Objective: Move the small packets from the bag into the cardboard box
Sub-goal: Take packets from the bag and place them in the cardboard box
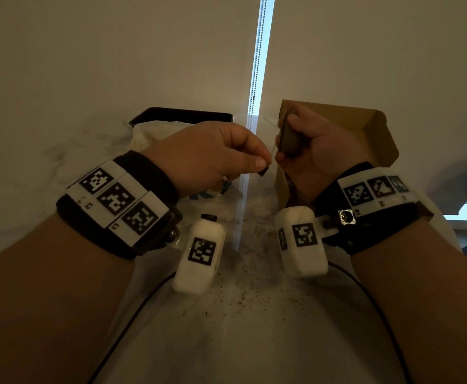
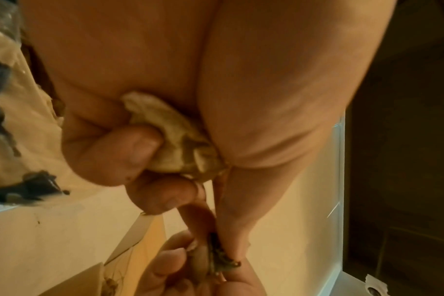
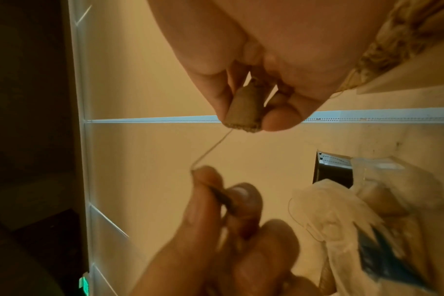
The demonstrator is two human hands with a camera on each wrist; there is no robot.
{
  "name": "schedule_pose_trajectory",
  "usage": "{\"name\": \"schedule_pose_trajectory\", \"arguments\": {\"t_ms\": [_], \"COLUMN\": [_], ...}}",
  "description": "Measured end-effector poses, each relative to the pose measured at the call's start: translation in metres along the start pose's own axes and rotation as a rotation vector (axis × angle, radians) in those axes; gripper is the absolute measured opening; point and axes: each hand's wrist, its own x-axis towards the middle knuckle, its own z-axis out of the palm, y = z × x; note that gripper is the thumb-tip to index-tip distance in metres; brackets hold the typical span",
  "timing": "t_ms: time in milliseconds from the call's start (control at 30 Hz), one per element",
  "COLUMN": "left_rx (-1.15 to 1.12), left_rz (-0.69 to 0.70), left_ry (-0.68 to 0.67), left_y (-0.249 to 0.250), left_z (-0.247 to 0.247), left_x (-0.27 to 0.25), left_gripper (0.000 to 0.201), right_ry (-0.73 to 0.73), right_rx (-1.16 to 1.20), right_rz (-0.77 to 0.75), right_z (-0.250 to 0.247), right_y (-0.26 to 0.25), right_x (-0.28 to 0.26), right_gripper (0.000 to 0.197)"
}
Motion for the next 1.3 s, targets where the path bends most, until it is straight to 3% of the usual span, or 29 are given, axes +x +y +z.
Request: {"name": "schedule_pose_trajectory", "arguments": {"t_ms": [100, 200, 467, 700, 900, 1067, 1300], "left_rx": [-0.164, -0.345, -0.359, -0.312, -0.249, -0.309, -0.376], "left_rz": [0.014, -0.026, -0.099, -0.074, -0.060, -0.097, -0.129], "left_ry": [0.032, 0.120, 0.324, 0.334, 0.350, 0.351, 0.325], "left_y": [0.003, 0.001, -0.007, -0.009, -0.011, -0.010, -0.012], "left_z": [0.000, 0.001, 0.006, 0.007, 0.007, 0.006, 0.006], "left_x": [0.000, 0.004, 0.011, 0.013, 0.014, 0.014, 0.015], "left_gripper": [0.013, 0.009, 0.002, 0.017, 0.009, 0.010, 0.009], "right_ry": [0.018, -0.030, -0.139, -0.123, -0.115, -0.191, -0.169], "right_rx": [-0.119, -0.223, -0.200, -0.246, -0.275, -0.320, -0.415], "right_rz": [0.024, 0.033, 0.017, -0.043, -0.039, -0.007, -0.044], "right_z": [0.004, 0.009, 0.018, 0.016, 0.017, 0.017, 0.013], "right_y": [0.002, 0.006, 0.010, 0.007, 0.008, 0.007, 0.009], "right_x": [-0.002, -0.003, -0.005, -0.008, -0.007, -0.009, -0.010], "right_gripper": [0.021, 0.019, 0.022, 0.013, 0.007, 0.030, 0.008]}}
